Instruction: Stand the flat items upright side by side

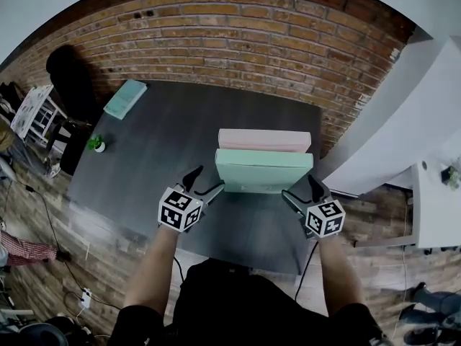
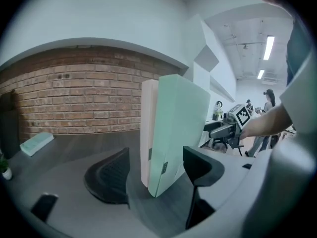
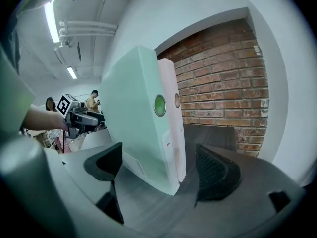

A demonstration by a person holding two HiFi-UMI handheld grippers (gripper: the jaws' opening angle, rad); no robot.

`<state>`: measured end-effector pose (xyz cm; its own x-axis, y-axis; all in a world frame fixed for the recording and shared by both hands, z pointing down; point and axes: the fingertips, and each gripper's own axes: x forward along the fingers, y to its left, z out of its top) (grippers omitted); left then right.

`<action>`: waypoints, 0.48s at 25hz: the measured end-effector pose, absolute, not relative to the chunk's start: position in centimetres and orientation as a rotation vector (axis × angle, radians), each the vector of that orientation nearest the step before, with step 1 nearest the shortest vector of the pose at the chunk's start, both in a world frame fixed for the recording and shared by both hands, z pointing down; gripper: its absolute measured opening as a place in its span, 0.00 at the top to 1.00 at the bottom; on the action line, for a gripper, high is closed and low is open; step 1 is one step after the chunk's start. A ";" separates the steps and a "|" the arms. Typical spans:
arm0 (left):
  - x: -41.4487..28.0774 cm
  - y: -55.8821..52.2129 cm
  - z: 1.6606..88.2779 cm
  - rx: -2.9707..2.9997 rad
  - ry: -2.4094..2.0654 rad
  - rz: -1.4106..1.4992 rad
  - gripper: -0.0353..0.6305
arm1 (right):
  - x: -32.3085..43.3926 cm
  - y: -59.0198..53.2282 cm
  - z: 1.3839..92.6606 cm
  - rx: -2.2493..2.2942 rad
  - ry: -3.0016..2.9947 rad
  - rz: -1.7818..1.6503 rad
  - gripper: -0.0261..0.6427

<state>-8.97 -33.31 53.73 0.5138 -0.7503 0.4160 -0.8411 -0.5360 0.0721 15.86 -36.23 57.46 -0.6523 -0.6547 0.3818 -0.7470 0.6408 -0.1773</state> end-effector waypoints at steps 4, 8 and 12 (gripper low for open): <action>-10.4 -32.2 52.1 2.478 -1.425 0.429 0.51 | 16.6 -35.3 55.7 1.222 -2.589 0.474 0.28; -12.5 -31.5 50.3 2.460 -1.534 0.367 0.70 | 17.3 -33.8 53.1 1.365 -2.582 0.439 0.42; -14.8 -30.3 48.3 2.489 -1.584 0.301 0.86 | 15.6 -32.0 50.1 1.481 -2.547 0.356 0.57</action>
<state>-14.82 -30.34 48.32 0.4133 -0.8719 0.2628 -0.9074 -0.4184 0.0391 15.60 -31.96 50.12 -0.4907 -0.8293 0.2674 -0.8708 0.4771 -0.1181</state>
